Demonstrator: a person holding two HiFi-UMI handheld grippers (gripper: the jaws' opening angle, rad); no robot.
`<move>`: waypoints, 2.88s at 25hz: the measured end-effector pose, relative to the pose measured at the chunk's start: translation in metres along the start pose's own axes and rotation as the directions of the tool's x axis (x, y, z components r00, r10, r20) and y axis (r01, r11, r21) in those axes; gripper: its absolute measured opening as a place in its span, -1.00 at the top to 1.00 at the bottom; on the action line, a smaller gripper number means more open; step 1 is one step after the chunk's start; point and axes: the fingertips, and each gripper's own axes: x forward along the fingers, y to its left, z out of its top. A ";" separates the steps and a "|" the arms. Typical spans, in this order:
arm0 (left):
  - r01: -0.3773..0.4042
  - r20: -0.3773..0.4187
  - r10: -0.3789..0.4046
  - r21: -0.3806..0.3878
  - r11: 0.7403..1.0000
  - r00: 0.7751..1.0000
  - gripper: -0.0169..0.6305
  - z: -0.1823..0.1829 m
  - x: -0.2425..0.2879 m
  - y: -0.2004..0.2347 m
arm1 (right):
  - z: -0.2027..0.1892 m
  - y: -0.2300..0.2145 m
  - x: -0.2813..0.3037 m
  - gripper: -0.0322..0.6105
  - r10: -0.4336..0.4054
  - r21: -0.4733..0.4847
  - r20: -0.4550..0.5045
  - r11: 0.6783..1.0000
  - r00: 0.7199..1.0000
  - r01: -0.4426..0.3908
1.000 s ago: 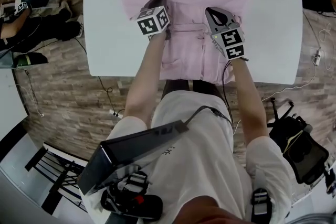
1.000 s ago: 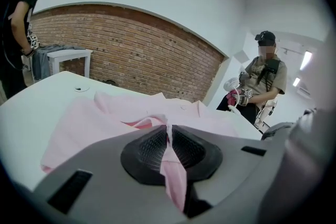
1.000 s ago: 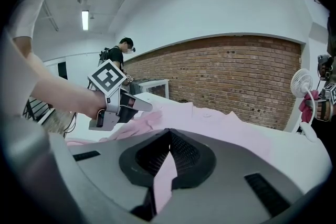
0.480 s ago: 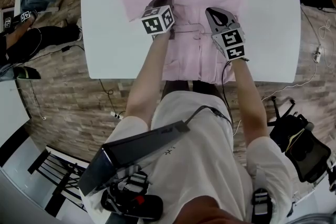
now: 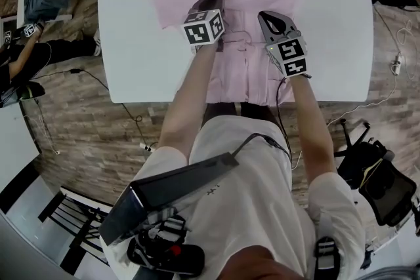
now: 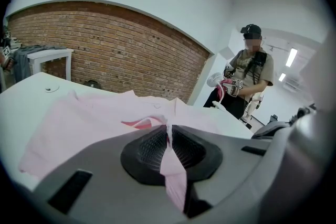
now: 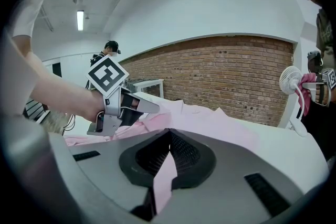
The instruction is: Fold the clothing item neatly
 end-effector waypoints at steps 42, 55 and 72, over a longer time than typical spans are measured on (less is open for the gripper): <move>0.172 -0.096 -0.163 0.096 0.980 0.982 0.85 -0.035 0.050 -0.106 | -0.028 -0.048 -0.016 0.89 -0.058 0.044 -0.040 0.997 0.998 0.060; 0.217 -0.134 -0.203 0.101 0.971 0.970 0.85 -0.049 0.064 -0.135 | -0.036 -0.060 -0.022 0.89 -0.086 0.059 -0.056 0.994 0.995 0.089; 0.296 -0.232 -0.259 0.139 0.945 0.938 0.66 -0.083 0.073 -0.152 | -0.048 -0.069 -0.026 0.89 -0.101 0.075 -0.070 0.991 0.992 0.107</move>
